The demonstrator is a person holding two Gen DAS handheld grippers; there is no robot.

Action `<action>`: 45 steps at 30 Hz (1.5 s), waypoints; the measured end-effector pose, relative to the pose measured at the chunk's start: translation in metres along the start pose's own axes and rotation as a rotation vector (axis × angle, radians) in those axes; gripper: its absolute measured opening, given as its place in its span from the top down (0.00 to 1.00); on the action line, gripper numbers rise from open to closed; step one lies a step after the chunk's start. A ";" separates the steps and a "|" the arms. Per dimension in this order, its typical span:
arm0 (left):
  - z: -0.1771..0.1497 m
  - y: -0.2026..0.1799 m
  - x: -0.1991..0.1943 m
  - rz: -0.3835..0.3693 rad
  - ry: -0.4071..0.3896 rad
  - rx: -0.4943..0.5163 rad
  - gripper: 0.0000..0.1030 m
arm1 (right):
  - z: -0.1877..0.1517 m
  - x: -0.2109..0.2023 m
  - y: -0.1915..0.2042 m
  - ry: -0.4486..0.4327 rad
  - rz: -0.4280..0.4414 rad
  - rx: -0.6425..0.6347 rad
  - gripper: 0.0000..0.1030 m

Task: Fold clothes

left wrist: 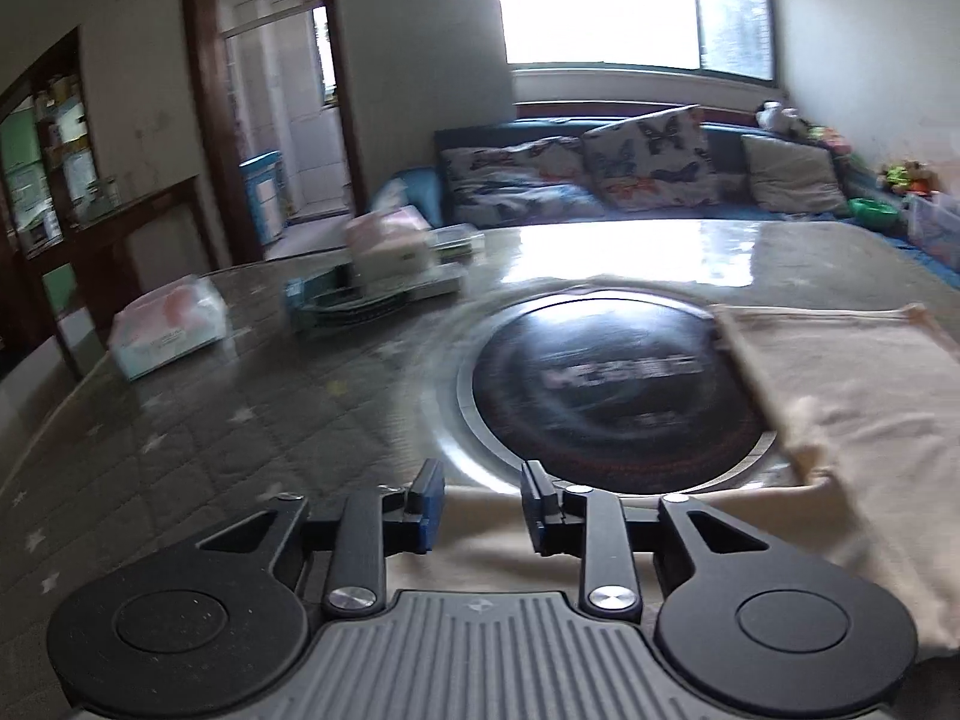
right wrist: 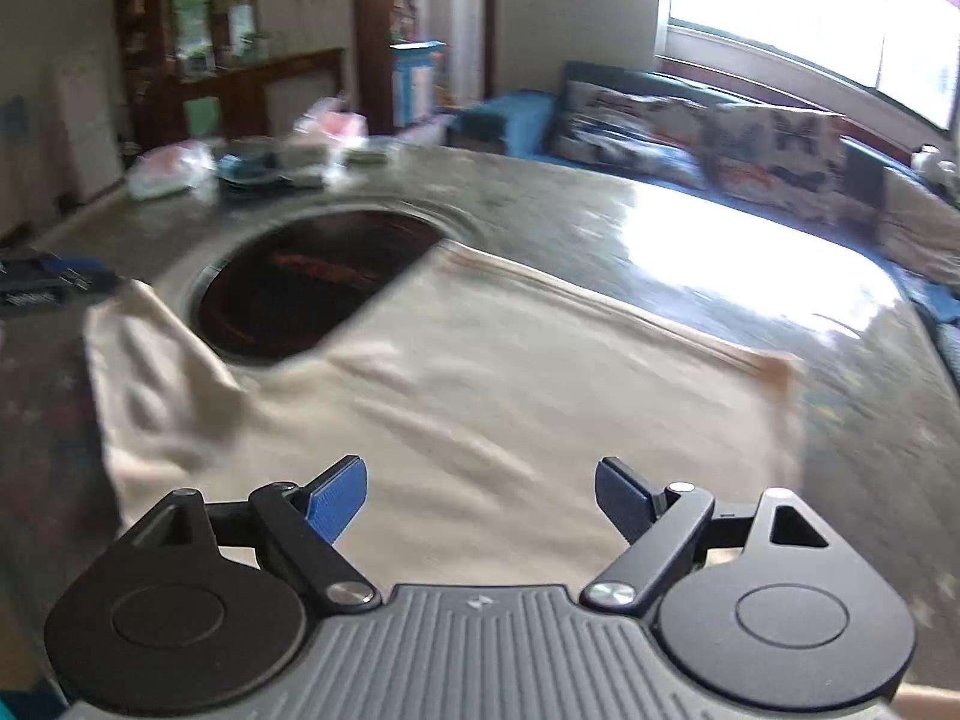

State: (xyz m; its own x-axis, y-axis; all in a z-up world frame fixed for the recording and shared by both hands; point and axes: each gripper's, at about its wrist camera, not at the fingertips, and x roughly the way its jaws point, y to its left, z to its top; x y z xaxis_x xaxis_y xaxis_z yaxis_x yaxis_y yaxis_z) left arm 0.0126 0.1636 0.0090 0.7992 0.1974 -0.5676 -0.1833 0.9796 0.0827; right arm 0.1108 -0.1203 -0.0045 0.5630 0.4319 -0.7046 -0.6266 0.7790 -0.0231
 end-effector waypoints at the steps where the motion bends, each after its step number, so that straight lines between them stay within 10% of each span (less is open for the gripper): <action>1: 0.001 -0.012 -0.001 -0.038 -0.002 0.011 0.59 | -0.006 -0.003 -0.004 0.002 -0.005 0.006 0.17; 13: 0.009 -0.118 0.025 -0.370 0.029 0.044 0.59 | -0.065 -0.036 -0.013 -0.005 0.033 0.106 0.17; 26: 0.009 -0.121 0.053 -0.347 0.086 -0.052 0.59 | -0.071 -0.052 -0.017 -0.038 0.038 0.130 0.17; 45: 0.004 -0.155 0.026 -0.309 0.029 0.098 0.17 | -0.089 -0.061 -0.041 -0.050 -0.008 0.191 0.15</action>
State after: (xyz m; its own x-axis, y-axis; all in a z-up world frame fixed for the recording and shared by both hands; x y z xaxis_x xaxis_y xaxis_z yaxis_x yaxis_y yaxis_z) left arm 0.0642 0.0170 -0.0151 0.7916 -0.1095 -0.6012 0.1225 0.9923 -0.0195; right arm 0.0547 -0.2192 -0.0235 0.5965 0.4440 -0.6686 -0.5114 0.8523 0.1098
